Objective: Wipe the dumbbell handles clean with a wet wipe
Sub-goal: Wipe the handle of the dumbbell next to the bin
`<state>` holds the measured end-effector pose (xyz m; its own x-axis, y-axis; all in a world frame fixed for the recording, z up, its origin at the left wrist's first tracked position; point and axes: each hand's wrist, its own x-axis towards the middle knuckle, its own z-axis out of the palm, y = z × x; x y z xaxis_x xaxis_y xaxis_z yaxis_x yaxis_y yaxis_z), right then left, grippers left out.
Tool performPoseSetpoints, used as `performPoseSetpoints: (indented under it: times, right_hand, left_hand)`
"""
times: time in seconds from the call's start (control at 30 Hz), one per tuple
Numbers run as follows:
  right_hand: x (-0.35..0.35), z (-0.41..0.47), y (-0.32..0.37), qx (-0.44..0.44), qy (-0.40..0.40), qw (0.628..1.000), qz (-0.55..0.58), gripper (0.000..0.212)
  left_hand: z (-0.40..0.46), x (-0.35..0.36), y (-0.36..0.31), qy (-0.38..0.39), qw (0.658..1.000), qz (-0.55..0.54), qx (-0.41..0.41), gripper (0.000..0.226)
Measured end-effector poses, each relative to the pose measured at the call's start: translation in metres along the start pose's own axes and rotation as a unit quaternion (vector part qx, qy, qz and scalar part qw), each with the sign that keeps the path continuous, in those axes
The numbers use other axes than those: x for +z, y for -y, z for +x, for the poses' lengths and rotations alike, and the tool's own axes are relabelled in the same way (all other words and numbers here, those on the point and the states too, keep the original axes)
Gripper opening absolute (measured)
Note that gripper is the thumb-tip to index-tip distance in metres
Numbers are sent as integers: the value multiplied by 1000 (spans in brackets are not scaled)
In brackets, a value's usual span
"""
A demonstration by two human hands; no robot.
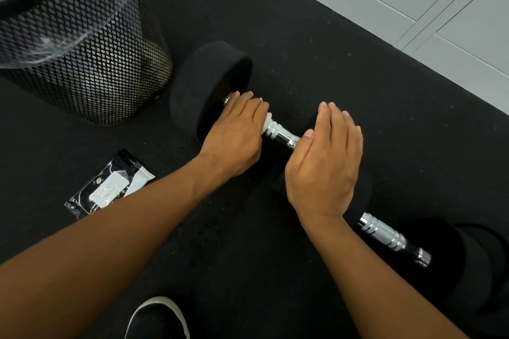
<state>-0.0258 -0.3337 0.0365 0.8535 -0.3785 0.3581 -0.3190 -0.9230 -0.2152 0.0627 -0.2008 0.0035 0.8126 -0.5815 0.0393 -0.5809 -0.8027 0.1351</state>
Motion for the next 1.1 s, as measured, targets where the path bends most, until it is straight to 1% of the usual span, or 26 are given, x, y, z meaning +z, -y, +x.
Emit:
performPoseSetpoints:
  times: [0.07,0.17,0.23,0.3,0.37,0.43,0.5,0.57,0.63,0.7,0.8,0.87,0.93,1.0,1.03,1.1]
  right_hand:
    - [0,-2,1,-1,-1,1000,-4,52]
    - [0,-3,1,-3,1,1000,-4,52]
    - [0,-2,1,-3,1,1000,-5,51]
    - [0,-1,1,-2,-2,1000,-3,51]
    - [0,0,1,0,-4,1000,-1,51]
    - [0,1,0,1,-3,1000,-2,51]
    - [0,1,0,0,2,1000,-2,51]
    - [0,0,0,0,2,1000,-1,51]
    - [0,-1,1,-1,-1,1000,-4,51]
    - [1,-2,1,-3,-5,1000,-8,50]
    - [0,-3,1,-3,-6,1000,-11,50]
    - [0,-3,1,0,-6,1000,-11,51]
    - [0,-1,1,1,-3,1000,-8,51]
    - [1,1,1,1,-2,1000,-5,51]
    - [1,2,0,1,-1,1000,-6,51]
    - [0,2,0,1,3,1000,-4,51]
  left_hand:
    - [-15,2,-5,-17,1000,2,-24,65]
    - [-29,-1,-12,-1,998,21,-57,69]
    - [-24,-5,-11,-3,997,30,-67,64]
    - [-12,-8,-9,7,997,47,-65,53]
    - [5,-11,-8,47,996,65,-39,42]
    - [20,-13,-7,73,995,58,23,35]
    - [23,-13,-5,68,993,26,88,37]
    - [11,-8,-4,30,994,14,101,50]
    - [-11,1,-5,-19,997,11,67,57]
    - [-28,9,-8,-45,999,5,20,56]
    - [-21,11,-19,-54,997,8,-50,52]
    - [-2,5,-24,-22,996,19,-79,39]
    - [18,-4,-20,39,997,35,-58,31]
    - [29,-9,-12,69,997,41,-2,33]
    - [29,-10,-11,66,997,29,29,35]
    - [17,-6,-14,39,997,-6,73,49]
